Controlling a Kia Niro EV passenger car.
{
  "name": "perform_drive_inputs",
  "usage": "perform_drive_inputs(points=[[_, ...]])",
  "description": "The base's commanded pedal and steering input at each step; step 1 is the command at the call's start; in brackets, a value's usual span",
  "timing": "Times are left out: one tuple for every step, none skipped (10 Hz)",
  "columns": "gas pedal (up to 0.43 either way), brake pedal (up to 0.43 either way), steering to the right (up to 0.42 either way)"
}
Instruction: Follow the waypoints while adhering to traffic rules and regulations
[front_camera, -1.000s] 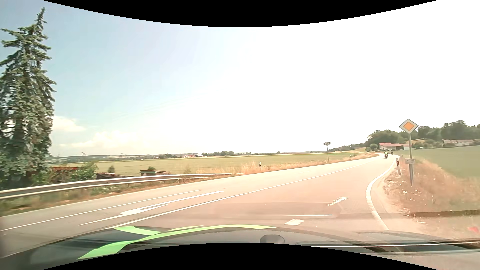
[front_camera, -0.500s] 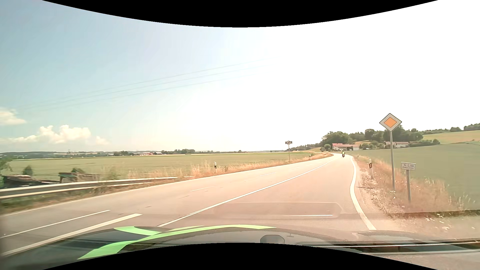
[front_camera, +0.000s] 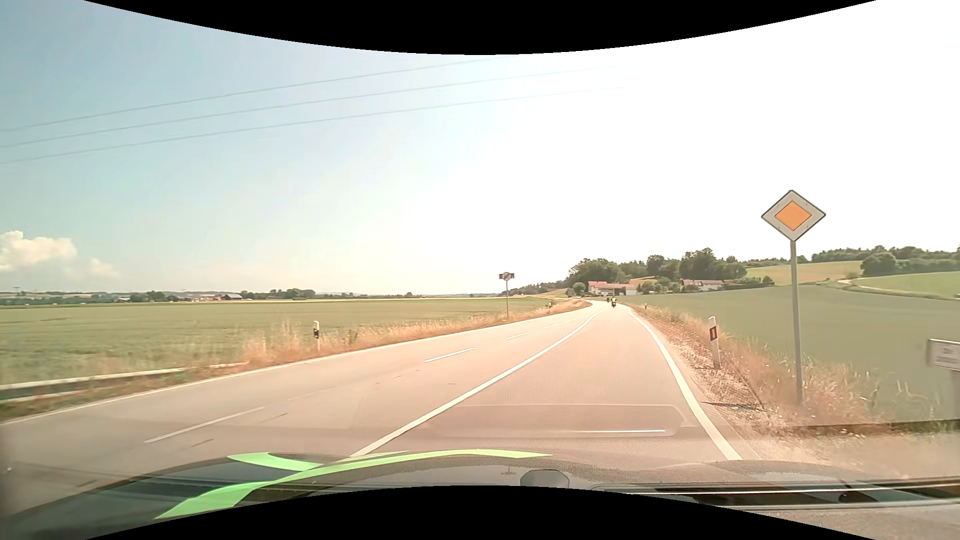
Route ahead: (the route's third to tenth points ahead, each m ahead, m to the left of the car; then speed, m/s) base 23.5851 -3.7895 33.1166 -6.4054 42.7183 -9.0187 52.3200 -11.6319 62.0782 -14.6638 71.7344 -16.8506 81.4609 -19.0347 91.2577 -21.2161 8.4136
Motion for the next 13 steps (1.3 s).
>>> perform_drive_inputs(points=[[0.461,0.000,0.135],[0.469,0.000,0.124],[0.480,0.000,0.114],[0.488,0.000,0.100],[0.488,0.000,0.085],[0.500,0.000,0.078],[0.512,0.000,0.070],[0.539,0.000,0.063],[0.551,0.000,0.054],[0.559,0.000,0.047],[0.579,0.000,0.035],[0.598,0.000,0.025],[0.598,0.000,0.018]])
